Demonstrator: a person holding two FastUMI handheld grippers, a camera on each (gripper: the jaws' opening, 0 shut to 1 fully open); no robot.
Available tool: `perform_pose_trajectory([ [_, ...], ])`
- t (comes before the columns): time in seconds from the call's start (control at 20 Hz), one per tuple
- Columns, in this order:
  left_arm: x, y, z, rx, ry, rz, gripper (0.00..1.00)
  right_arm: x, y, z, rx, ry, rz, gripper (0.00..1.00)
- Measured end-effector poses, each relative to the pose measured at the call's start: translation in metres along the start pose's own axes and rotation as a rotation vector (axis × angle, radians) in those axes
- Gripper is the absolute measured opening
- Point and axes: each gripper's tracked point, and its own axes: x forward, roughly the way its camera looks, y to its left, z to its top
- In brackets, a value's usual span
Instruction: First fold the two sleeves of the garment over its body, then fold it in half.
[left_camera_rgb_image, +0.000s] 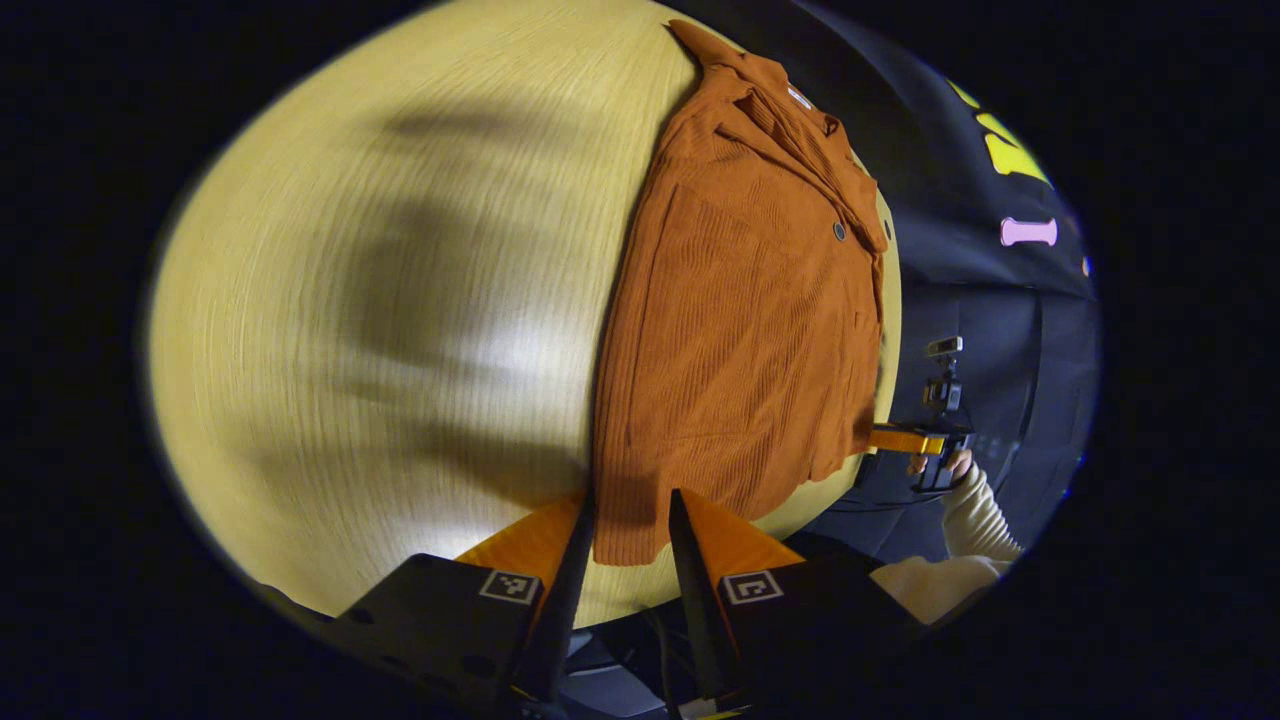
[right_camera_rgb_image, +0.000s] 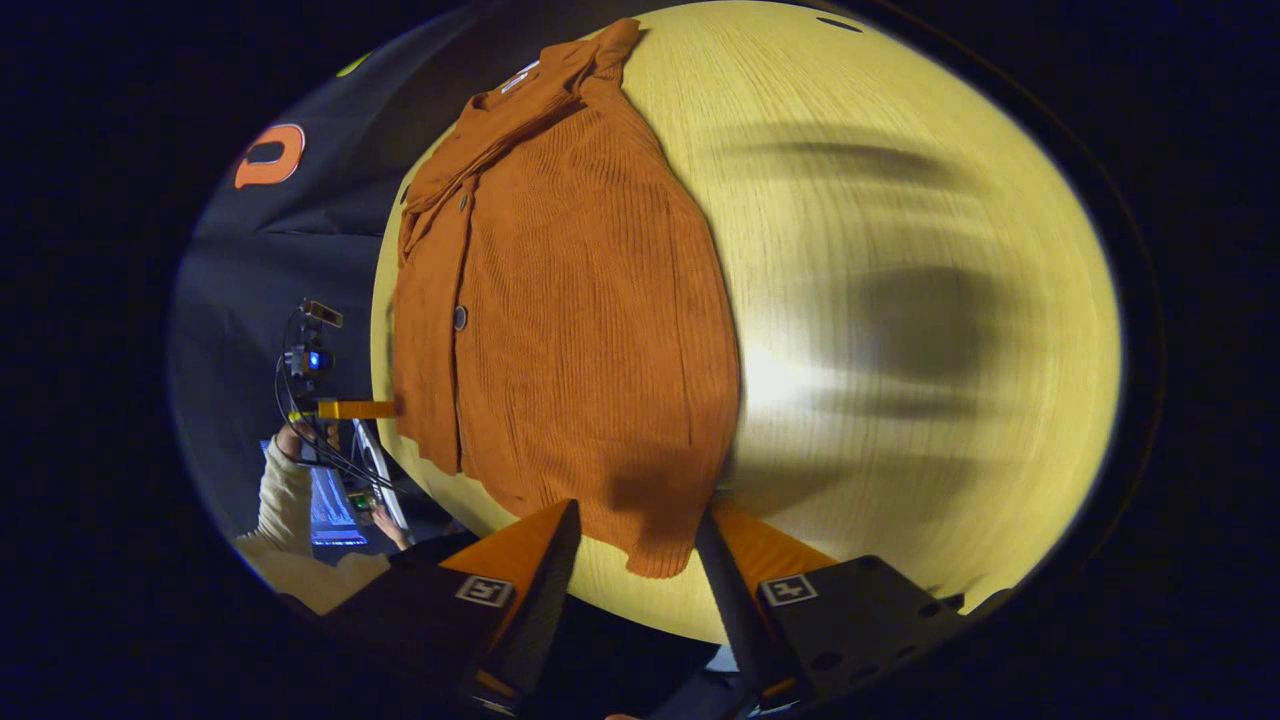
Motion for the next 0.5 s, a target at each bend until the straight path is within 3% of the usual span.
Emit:
perform_pose_trajectory([
  [0.05,0.001,0.001,-0.004,-0.019,0.017,0.004,0.4,0.002,0.003,0.002,0.012,-0.002,0.019,0.63],
  [0.15,0.005,-0.008,-0.01,-0.046,0.042,-0.022,0.2,0.005,0.008,0.003,0.041,-0.01,0.058,0.59],
  [0.25,0.013,-0.023,-0.013,-0.028,0.061,-0.067,0.1,0.007,0.007,0.004,0.039,-0.014,0.063,0.55],
  [0.35,0.021,-0.027,-0.012,0.035,0.069,-0.066,0.09,0.006,0.007,0.003,0.037,-0.015,0.074,0.53],
  [0.5,0.026,-0.036,0.0,-0.037,0.048,-0.103,0.08,0.007,-0.003,0.003,0.055,-0.017,0.051,0.5],
])
